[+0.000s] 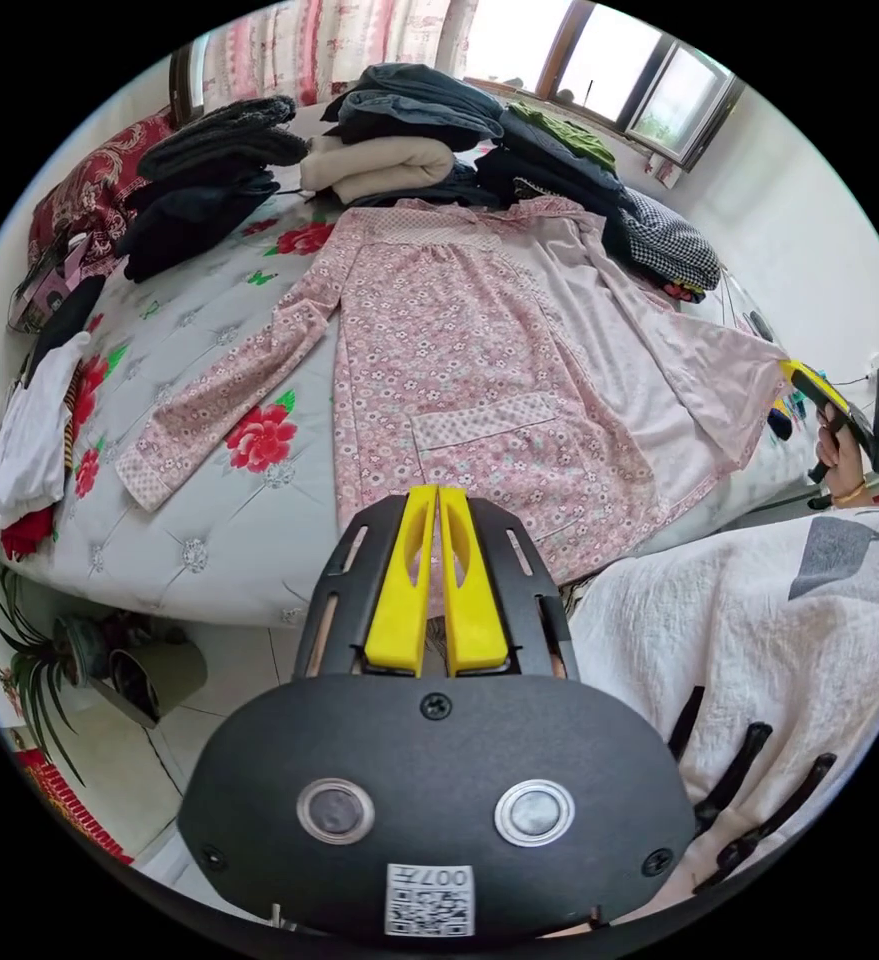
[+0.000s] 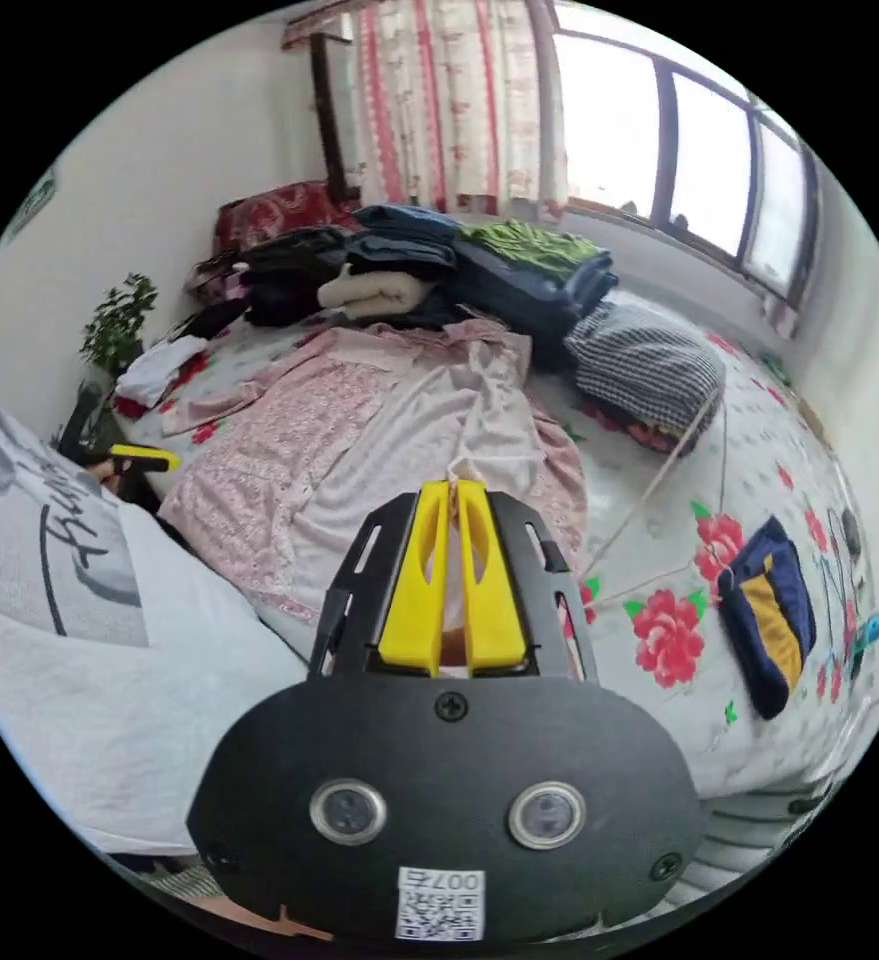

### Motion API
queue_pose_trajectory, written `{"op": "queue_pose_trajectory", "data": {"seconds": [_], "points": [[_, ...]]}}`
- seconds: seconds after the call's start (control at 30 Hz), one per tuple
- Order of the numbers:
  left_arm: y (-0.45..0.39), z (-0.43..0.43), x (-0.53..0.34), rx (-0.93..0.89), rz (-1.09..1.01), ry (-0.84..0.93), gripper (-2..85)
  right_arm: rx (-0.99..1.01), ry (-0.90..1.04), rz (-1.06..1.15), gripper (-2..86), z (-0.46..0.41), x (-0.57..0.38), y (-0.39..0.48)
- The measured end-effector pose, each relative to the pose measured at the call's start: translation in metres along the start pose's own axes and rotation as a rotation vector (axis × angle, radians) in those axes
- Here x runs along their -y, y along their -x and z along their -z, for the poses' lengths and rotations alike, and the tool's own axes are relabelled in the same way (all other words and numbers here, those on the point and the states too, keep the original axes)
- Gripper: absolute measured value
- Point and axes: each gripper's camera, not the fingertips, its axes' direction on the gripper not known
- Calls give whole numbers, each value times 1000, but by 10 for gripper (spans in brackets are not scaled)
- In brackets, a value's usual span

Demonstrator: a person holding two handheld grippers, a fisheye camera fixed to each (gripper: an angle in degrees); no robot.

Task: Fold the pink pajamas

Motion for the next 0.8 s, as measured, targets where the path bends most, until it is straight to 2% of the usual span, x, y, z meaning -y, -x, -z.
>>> {"op": "queue_pose_trajectory", "data": {"seconds": [0.03, 0.13, 0.23, 0.27, 0.37, 0.5, 0.6, 0.7, 0.8], "points": [[-1, -1, 0, -4, -4, 0, -10, 108, 44, 131, 7, -10, 12, 32], [-6, -4, 3, -25, -24, -1, -10, 290, 226, 276, 19, -59, 17, 90], [-14, -8, 3, -46, -59, -1, -9, 292, 393, 277, 35, -102, 3, 118], [-17, -9, 3, -54, -75, 0, -9, 282, 395, 270, 39, -103, 0, 119], [-23, -15, 3, -96, -116, 6, -8, 192, 355, 151, 57, -95, -10, 103], [-38, -39, 7, -106, -201, 67, 3, -70, 311, -255, 71, -80, -33, 24], [-42, -60, 11, -46, -223, 122, 15, -53, 324, -459, 73, -85, -52, -22], [-38, -68, 12, 52, -233, 146, 21, 20, 405, -501, 61, -105, -60, -33], [-21, -65, 8, 197, -187, 134, 28, -5, 427, -417, 24, -98, -61, -21]]}}
